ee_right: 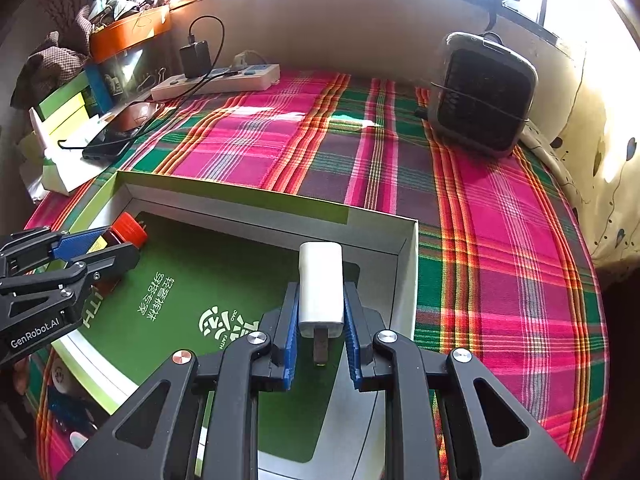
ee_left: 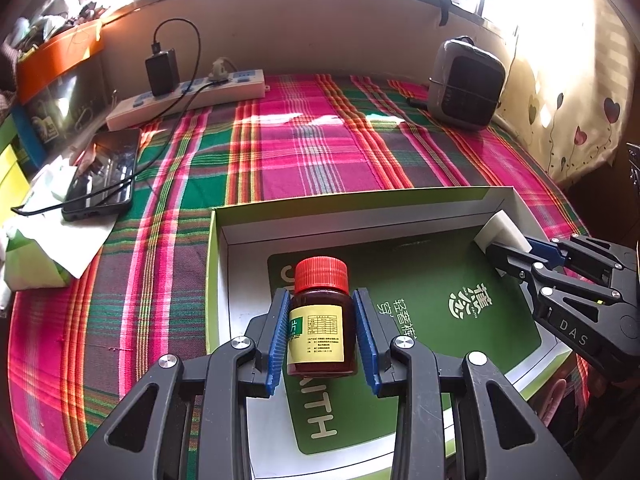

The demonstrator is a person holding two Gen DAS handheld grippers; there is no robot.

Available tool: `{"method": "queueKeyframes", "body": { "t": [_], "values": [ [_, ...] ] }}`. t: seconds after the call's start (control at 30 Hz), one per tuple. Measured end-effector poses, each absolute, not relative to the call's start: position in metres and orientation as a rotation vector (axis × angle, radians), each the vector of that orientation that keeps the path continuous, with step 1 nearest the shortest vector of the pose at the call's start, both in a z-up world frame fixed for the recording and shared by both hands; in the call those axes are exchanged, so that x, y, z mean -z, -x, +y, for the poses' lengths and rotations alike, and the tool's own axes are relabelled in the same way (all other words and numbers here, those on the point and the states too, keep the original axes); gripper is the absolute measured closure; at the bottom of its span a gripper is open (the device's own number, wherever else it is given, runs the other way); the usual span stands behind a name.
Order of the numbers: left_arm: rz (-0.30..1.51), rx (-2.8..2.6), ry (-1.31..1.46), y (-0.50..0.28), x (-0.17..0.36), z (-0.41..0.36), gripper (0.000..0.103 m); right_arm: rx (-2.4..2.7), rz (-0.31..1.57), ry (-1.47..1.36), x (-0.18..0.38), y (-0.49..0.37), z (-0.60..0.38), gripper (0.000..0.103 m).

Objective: Organize rigid objects
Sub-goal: 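Carry the plug and bottle into the green box and open both tools, then move the right tool to the black device and close on it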

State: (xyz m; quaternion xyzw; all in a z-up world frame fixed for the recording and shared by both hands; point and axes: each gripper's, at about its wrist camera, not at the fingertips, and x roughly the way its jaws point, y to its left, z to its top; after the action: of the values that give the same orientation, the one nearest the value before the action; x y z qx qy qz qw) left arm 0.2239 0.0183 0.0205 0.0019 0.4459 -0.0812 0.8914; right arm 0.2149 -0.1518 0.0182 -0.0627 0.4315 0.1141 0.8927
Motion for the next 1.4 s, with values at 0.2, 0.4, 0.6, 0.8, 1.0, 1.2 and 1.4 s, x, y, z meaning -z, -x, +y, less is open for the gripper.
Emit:
{"method": "queueKeyframes", "body": {
  "t": [0.2, 0.4, 0.6, 0.8, 1.0, 1.2, 1.4],
  "values": [
    [0.923, 0.165, 0.001, -0.221, -0.022, 0.020, 0.070, -0.232, 0.877, 0.117, -0.021, -0.212, -0.153, 0.078],
    [0.908, 0.176, 0.012, -0.213, -0.027, 0.022, 0.064, -0.238, 0.866, 0.096, -0.024, -0.205, -0.155, 0.063],
    [0.887, 0.192, 0.025, -0.199, -0.034, 0.024, 0.063, -0.233, 0.847, 0.078, -0.031, -0.194, -0.156, 0.063],
    [0.864, 0.198, 0.049, -0.180, -0.042, 0.032, 0.063, -0.221, 0.821, 0.052, -0.042, -0.175, -0.162, 0.062],
    [0.840, 0.191, 0.078, -0.157, -0.049, 0.044, 0.062, -0.207, 0.802, 0.026, -0.048, -0.150, -0.170, 0.062],
    [0.831, 0.199, 0.101, -0.132, -0.048, 0.054, 0.062, -0.193, 0.800, 0.006, -0.049, -0.127, -0.175, 0.062],
    [0.832, 0.221, 0.124, -0.110, -0.044, 0.059, 0.062, -0.180, 0.799, -0.023, -0.046, -0.101, -0.183, 0.062]
  ]
}}
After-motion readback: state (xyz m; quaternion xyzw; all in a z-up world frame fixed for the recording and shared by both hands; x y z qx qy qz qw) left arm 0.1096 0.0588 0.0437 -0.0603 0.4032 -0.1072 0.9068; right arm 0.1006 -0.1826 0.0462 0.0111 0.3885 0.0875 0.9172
